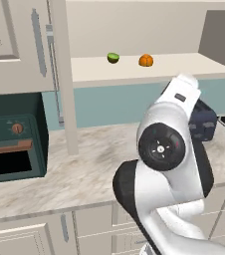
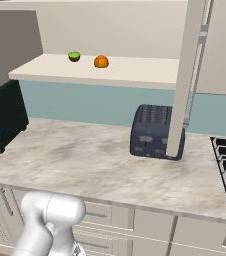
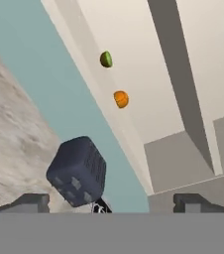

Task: Pick the orange, kiwi from the counter and place them in the cabinet. Then close the cabinet.

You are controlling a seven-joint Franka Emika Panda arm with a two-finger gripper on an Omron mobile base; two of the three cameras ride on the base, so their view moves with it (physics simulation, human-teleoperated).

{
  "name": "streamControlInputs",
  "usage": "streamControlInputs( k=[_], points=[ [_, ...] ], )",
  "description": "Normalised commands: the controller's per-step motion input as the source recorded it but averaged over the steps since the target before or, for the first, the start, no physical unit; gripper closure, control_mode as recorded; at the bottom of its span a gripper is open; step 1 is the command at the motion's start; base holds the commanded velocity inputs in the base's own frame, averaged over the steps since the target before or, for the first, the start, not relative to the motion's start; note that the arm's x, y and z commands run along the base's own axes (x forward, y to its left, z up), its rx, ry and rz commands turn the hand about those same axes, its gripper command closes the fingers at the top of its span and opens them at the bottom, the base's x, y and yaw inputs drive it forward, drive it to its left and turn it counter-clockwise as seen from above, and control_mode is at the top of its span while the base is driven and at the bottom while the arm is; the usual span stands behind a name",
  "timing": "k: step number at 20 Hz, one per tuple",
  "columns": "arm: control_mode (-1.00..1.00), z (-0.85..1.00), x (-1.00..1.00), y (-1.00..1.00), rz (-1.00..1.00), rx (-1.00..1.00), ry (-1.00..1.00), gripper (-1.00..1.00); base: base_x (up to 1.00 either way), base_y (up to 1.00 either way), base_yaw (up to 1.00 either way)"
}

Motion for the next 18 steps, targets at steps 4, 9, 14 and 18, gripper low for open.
streamControlInputs(
  k=[4, 9, 14, 18],
  points=[
    [-1.0, -0.45, -1.0, 0.52, 0.04, -0.35, -0.21, -1.0, 0.0, 0.0, 0.0],
    [-1.0, -0.15, -0.91, 0.93, 0.02, -0.3, -0.02, -1.0, 0.0, 0.0, 0.0],
    [-1.0, -0.01, -0.37, 1.0, -0.01, -0.22, 0.04, -1.0, 0.0, 0.0, 0.0],
    [-1.0, -0.18, 0.02, 0.98, -0.12, -0.22, 0.07, -1.0, 0.0, 0.0, 0.0]
  ],
)
